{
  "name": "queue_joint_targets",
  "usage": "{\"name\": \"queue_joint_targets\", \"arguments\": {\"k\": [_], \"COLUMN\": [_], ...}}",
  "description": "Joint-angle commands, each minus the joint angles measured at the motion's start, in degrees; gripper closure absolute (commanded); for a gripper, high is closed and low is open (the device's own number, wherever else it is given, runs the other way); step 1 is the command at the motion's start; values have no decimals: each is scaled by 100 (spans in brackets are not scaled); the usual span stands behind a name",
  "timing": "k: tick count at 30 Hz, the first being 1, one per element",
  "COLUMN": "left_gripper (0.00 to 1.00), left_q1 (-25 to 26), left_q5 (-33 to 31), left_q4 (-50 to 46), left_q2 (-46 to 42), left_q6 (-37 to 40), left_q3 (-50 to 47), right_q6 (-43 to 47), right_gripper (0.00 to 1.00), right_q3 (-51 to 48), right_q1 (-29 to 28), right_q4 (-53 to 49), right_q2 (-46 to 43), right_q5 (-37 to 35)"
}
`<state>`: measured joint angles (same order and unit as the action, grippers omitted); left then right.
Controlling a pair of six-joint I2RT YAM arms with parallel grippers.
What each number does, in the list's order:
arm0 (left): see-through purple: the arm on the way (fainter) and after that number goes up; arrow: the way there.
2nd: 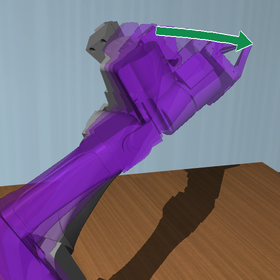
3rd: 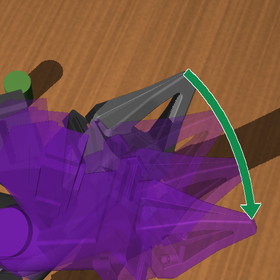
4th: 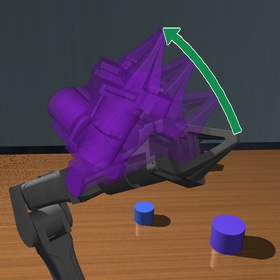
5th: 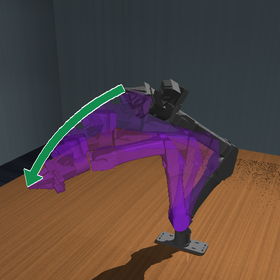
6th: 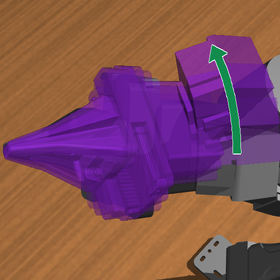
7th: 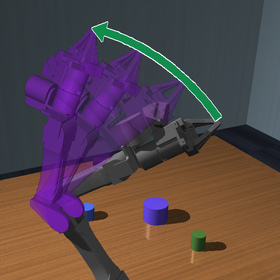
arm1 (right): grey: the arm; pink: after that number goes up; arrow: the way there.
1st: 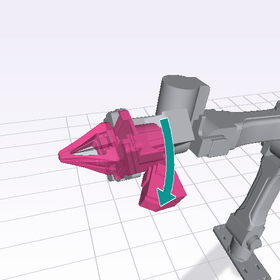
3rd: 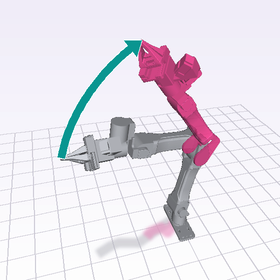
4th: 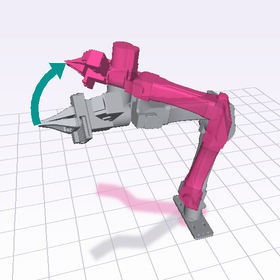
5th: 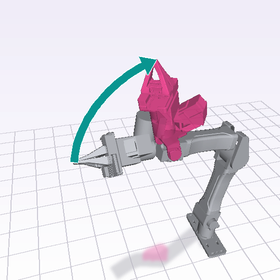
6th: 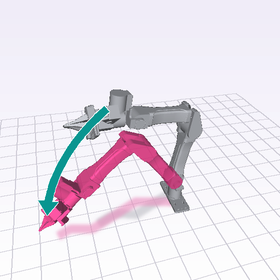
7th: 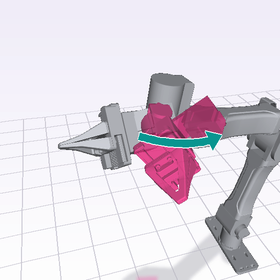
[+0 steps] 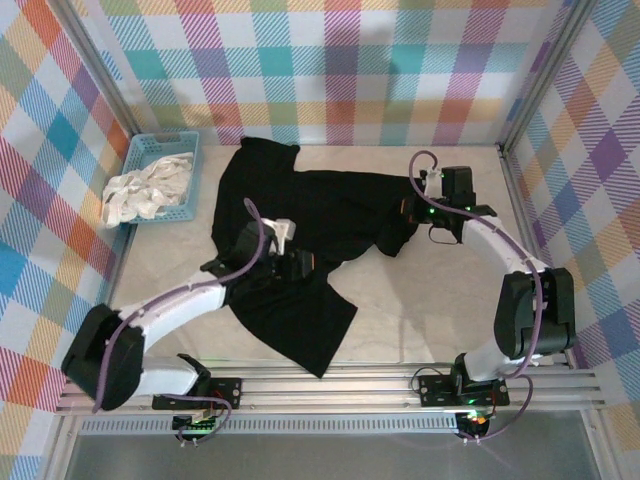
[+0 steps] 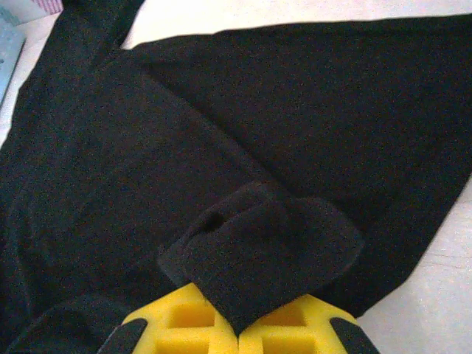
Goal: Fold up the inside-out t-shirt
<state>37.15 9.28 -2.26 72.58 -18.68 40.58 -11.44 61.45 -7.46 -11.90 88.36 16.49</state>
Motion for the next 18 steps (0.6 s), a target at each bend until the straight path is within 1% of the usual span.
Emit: {"name": "queue_joint_targets", "arguments": {"k": [1,2,4,6,8,10,13,18], "left_gripper": [44,44,44,42,41,39,36,31], "left_q1": [1018,1311,2084,2701,3197,3689,4153,4255], "left_q5": [-760,-884,-1195,-1442,-1688,-1988,-2235,-2123], "left_q4": [-1157,-1296,-1719,-2107,-2594,-3107,-3327,-3167], "left_q2": [-514,-709,-1121,-1222,-972,-484,217,857], "left_q6": [336,224,-9,-213,-366,-441,-467,-215], "left_q3": [-375,-480,-650,-582,-382,-89,212,480], "right_q6": [79,81,90,90,77,50,2,13], "right_gripper": [100,100,100,100,100,100,100,100], "right_q3": [199,201,192,200,219,219,147,-28], "right_q1": [18,17,15,15,17,19,18,17], "right_q4": [-47,-34,-27,-23,-31,-22,51,32], "right_q2": [183,206,209,210,208,174,64,-162], "right_q5": [425,409,373,385,442,533,646,715]}}
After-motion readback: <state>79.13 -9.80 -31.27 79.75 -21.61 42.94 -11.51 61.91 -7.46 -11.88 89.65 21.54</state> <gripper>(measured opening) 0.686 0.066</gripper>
